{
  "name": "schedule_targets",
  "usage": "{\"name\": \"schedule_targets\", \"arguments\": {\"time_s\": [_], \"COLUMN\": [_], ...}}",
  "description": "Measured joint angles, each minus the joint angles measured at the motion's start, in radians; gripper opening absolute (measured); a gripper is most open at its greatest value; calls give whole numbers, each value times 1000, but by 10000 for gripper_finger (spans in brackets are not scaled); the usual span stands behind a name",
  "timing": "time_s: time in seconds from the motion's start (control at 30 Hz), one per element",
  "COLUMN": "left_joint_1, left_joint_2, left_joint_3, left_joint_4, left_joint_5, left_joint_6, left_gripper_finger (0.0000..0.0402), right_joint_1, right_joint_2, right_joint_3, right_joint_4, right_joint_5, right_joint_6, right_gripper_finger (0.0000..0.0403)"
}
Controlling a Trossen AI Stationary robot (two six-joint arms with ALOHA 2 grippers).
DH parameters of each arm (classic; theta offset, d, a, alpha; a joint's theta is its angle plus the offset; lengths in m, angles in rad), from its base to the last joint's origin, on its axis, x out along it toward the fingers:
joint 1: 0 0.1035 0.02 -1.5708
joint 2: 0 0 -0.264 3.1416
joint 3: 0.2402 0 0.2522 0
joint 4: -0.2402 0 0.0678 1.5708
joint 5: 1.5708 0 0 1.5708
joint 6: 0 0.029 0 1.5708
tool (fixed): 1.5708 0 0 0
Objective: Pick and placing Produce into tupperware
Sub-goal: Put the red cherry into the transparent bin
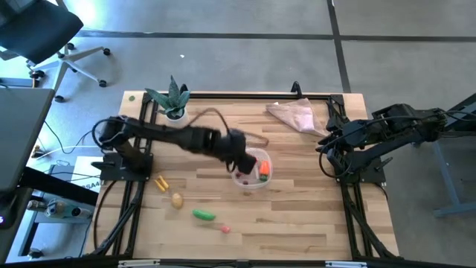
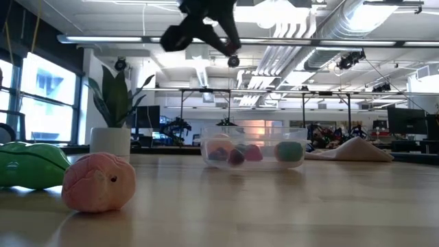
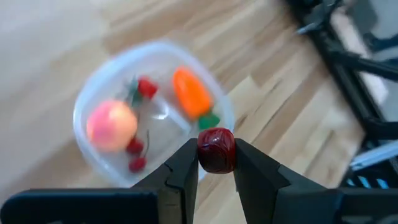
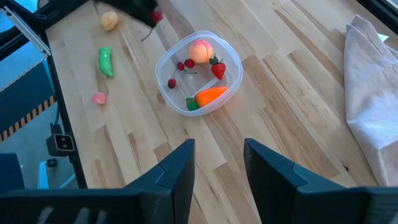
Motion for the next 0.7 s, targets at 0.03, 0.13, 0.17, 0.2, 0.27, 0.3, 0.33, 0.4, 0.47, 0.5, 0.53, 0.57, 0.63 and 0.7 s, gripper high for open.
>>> {"name": "schedule_targets", "arguments": {"time_s": [0.03, 0.13, 0.17, 0.2, 0.27, 0.3, 0.33, 0.4, 0.47, 0.5, 0.53, 0.57, 0.63, 0.7], "left_joint_1": [24, 76, 87, 90, 98, 101, 103, 107, 108, 109, 109, 107, 104, 96], "left_joint_2": [3, 29, 46, 65, 100, 121, 146, 185, 228, 241, 252, 267, 288, 301], "left_joint_3": [15, 41, 49, 57, 62, 63, 65, 63, 65, 66, 63, 63, 65, 64], "left_joint_4": [-1, -16, -18, -9, -18, -18, -8, -20, -5, -16, -41, -36, -45, -63], "left_joint_5": [30, 103, 129, 155, 196, 216, 231, 264, 272, 274, 275, 278, 284, 288], "left_joint_6": [37, 128, 155, 180, 219, 231, 243, 260, 282, 291, 302, 315, 343, 372], "left_gripper_finger": [85, 85, 85, 85, 85, 85, 85, 85, 85, 85, 85, 85, 85, 85], "right_joint_1": [0, 0, 0, 0, 0, 0, 0, 0, 0, 0, 0, 0, 0, 0], "right_joint_2": [0, 0, 0, 0, 0, 0, 0, 0, 0, 0, 0, 0, 0, 0], "right_joint_3": [0, 0, 0, 0, 0, 0, 0, 0, 0, 0, 0, 0, 0, 0], "right_joint_4": [0, 0, 0, 0, 0, 0, 0, 0, 0, 0, 0, 0, 0, 0], "right_joint_5": [0, 0, 0, 0, 0, 0, 0, 0, 0, 0, 0, 0, 0, 0], "right_joint_6": [0, 0, 0, 0, 0, 0, 0, 0, 0, 0, 0, 0, 0, 0], "right_gripper_finger": [130, 130, 130, 130, 130, 130, 130, 130, 130, 130, 130, 130, 130, 130]}}
